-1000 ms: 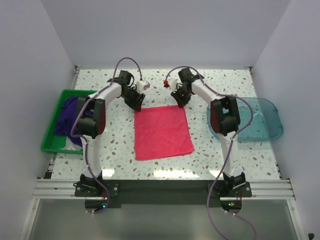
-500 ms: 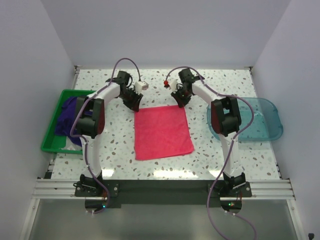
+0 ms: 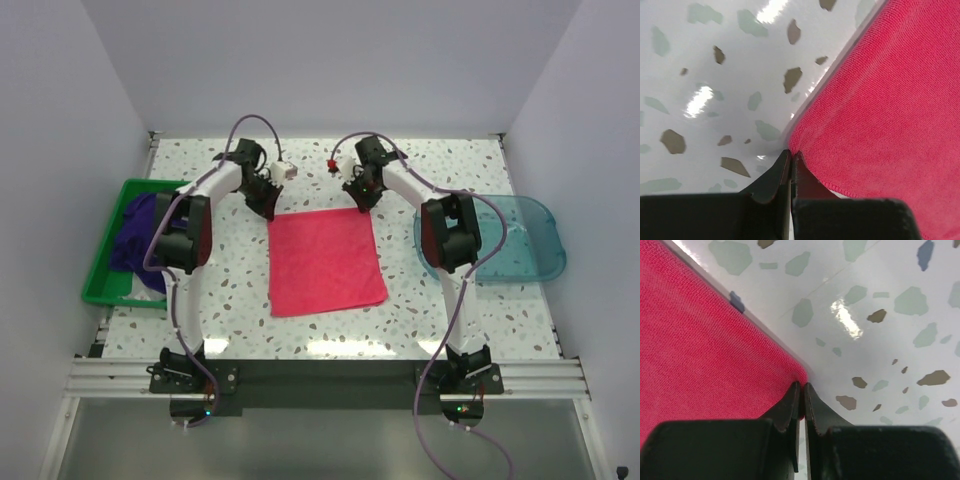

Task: Fold and stack the towels
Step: Fold the towel

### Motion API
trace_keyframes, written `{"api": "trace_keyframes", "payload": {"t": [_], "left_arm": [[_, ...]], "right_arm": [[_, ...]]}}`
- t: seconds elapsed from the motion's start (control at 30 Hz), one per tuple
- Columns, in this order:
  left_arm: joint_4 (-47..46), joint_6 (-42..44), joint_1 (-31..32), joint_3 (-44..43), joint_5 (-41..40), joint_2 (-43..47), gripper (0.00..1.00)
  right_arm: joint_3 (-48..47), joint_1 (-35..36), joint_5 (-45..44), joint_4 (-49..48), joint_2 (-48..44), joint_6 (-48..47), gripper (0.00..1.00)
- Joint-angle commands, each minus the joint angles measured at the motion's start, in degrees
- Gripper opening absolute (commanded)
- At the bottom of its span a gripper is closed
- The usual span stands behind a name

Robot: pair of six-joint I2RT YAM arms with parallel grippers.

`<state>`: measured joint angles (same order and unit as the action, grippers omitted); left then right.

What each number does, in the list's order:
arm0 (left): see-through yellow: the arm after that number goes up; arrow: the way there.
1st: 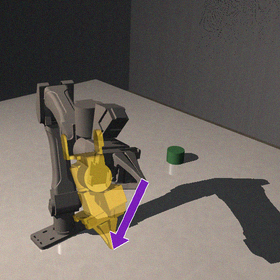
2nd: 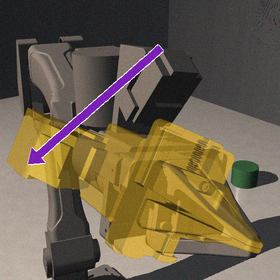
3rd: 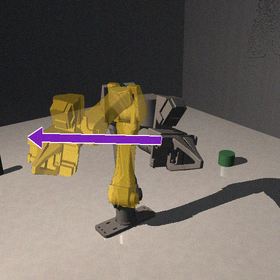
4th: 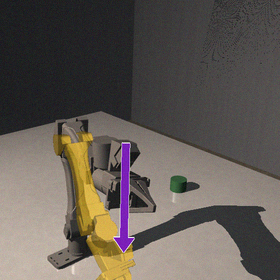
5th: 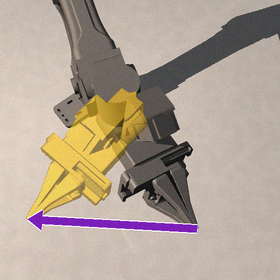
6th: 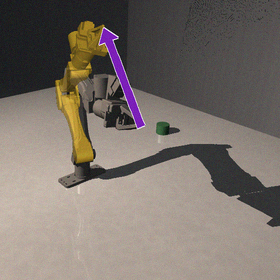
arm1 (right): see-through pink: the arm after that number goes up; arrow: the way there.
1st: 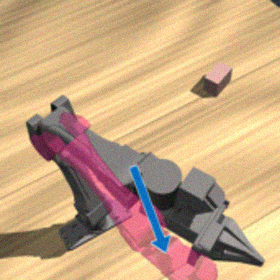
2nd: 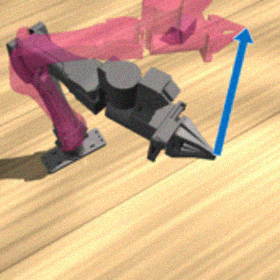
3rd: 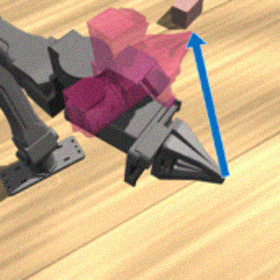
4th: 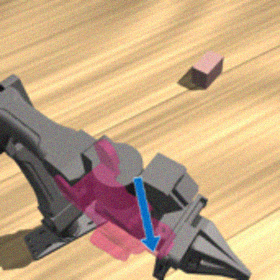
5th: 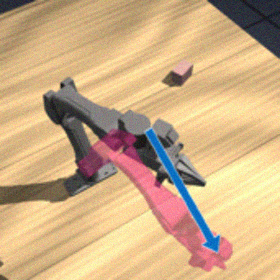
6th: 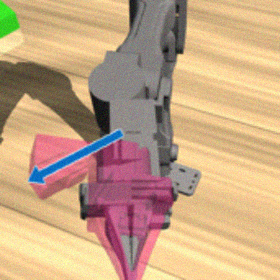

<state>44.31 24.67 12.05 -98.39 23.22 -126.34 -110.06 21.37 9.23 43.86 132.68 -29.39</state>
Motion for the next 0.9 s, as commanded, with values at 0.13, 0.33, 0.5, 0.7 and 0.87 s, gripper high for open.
{"api": "trace_keyframes", "payload": {"t": [0.13, 0.33, 0.5, 0.7, 0.87], "left_arm": [[-8.0, -1.37, -0.54, -7.17, -9.76, 1.0, 0.0], [-12.58, -6.64, -0.19, -3.49, -13.64, 6.18, 0.0], [-15.04, -11.56, 1.13, 6.27, -19.17, 13.04, 0.0], [-17.68, -19.56, 1.83, 15.76, -23.05, 22.53, 0.0], [-17.95, -26.22, 2.89, 24.1, -21.82, 29.04, 0.0]], "right_arm": [[-2.88, -0.54, -11.78, -6.85, -3.39, 0.38, 0.0], [1.86, -0.01, -16.87, -10.36, -8.65, 2.14, 0.0], [9.94, 1.57, -20.74, -13.27, -14.99, 4.16, 0.0], [18.29, 5.35, -27.16, -15.2, -22.81, 6.71, 0.0], [27.59, 8.95, -29.36, -16.69, -28.26, 11.01, 0.0]]}}
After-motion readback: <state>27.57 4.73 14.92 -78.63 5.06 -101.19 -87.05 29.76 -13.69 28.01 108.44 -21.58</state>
